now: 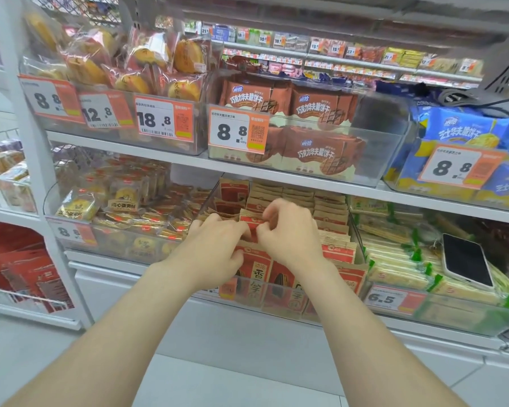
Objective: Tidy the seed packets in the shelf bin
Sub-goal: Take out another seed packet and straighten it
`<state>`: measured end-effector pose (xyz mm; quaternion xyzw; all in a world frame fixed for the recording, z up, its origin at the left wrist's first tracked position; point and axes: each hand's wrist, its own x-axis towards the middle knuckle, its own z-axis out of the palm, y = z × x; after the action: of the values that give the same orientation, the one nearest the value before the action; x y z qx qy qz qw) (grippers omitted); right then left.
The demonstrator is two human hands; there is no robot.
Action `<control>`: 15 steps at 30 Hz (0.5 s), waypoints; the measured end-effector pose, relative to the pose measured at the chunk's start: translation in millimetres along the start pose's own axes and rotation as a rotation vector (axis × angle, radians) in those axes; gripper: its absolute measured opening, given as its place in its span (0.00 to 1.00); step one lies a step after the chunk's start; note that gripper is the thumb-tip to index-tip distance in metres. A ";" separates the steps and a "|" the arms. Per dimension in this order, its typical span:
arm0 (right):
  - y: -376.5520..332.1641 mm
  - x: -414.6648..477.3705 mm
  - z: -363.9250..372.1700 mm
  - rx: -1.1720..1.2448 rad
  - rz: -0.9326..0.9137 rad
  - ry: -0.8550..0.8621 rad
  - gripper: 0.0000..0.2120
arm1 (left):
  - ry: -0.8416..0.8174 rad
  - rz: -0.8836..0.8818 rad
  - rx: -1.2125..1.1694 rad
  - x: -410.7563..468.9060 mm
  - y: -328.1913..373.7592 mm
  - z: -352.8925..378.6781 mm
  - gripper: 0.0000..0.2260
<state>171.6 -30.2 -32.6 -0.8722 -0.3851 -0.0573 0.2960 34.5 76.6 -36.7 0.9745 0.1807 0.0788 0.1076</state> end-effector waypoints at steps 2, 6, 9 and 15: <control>-0.1 4.6 1.4 0.086 0.042 0.086 0.18 | 0.001 0.003 0.011 0.0 -0.9 0.0 0.15; -0.7 14.2 5.9 0.006 0.167 -0.017 0.22 | 0.002 0.000 0.010 0.3 -2.0 0.2 0.16; 2.4 19.6 7.0 -0.020 0.213 -0.040 0.13 | 0.023 0.004 -0.032 -0.4 -2.5 1.7 0.15; 10.6 21.7 0.8 -0.035 0.037 0.020 0.07 | 0.108 0.017 -0.133 1.4 -8.1 -1.2 0.11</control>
<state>194.1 -21.5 -31.2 -0.8836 -0.3649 -0.0672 0.2856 32.9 84.7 -37.3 0.9610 0.1724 0.1440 0.1616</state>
